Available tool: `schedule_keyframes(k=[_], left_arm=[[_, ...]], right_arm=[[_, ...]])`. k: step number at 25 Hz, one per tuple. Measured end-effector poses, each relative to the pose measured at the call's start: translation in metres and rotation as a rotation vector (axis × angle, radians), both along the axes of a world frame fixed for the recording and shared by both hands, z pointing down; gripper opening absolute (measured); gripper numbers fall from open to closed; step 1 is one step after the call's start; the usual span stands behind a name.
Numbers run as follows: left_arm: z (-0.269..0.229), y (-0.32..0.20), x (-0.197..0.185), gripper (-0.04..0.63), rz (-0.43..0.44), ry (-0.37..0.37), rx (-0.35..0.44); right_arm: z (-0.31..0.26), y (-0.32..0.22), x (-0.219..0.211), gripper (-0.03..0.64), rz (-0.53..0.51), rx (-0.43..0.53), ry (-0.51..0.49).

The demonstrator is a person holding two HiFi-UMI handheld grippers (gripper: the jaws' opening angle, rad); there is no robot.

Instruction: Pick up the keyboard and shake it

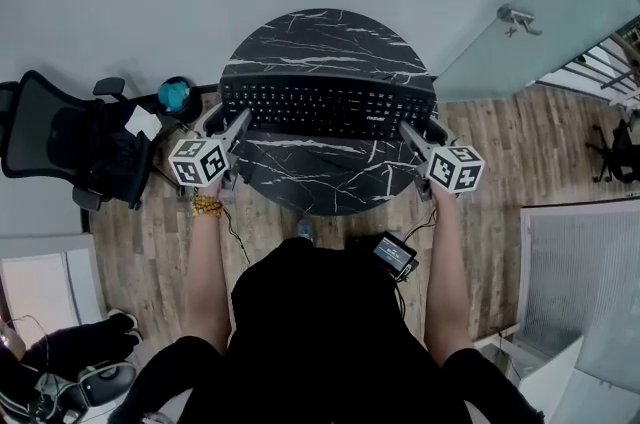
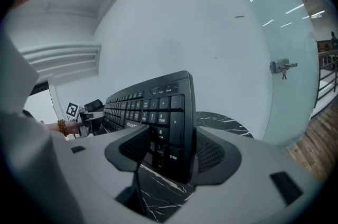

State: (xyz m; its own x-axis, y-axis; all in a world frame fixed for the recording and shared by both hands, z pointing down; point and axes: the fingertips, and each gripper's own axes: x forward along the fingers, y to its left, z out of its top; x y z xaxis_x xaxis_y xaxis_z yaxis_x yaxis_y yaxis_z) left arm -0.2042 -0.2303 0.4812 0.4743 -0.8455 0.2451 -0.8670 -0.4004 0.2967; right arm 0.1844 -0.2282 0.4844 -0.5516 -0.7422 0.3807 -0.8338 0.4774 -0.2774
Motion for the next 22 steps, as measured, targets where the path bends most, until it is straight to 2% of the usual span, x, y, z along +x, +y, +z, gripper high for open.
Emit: schedule_keyframes(k=[4,7,12,15,17,19,22], left_arm=[[-0.001,0.000,-0.001,0.252,0.008,-0.058,0.015],[-0.001,0.000,-0.004,0.255,0.006,-0.194,0.042],[-0.021,0.001,-0.006,0.256,-0.029,-0.295,0.192],[-0.031,0.004,-0.008,0.258,-0.030,-0.366,0.261],[-0.041,0.007,-0.010,0.240,-0.051,-0.410,0.318],[-0.051,0.011,-0.012,0.223,-0.068,-0.448,0.379],[-0.064,0.014,-0.011,0.221,-0.071,-0.498,0.437]], right_arm=[[-0.010,-0.003,-0.002,0.259,-0.011,0.047,0.051],[-0.023,-0.004,-0.006,0.259,-0.032,0.132,0.134],[-0.045,-0.002,-0.010,0.259,-0.047,0.300,0.246],[-0.057,0.002,-0.013,0.259,-0.056,0.419,0.377],[-0.064,0.004,-0.015,0.259,-0.052,0.498,0.499],[-0.068,0.004,-0.016,0.229,-0.033,0.567,0.621],[-0.073,0.005,-0.015,0.219,0.001,0.612,0.678]])
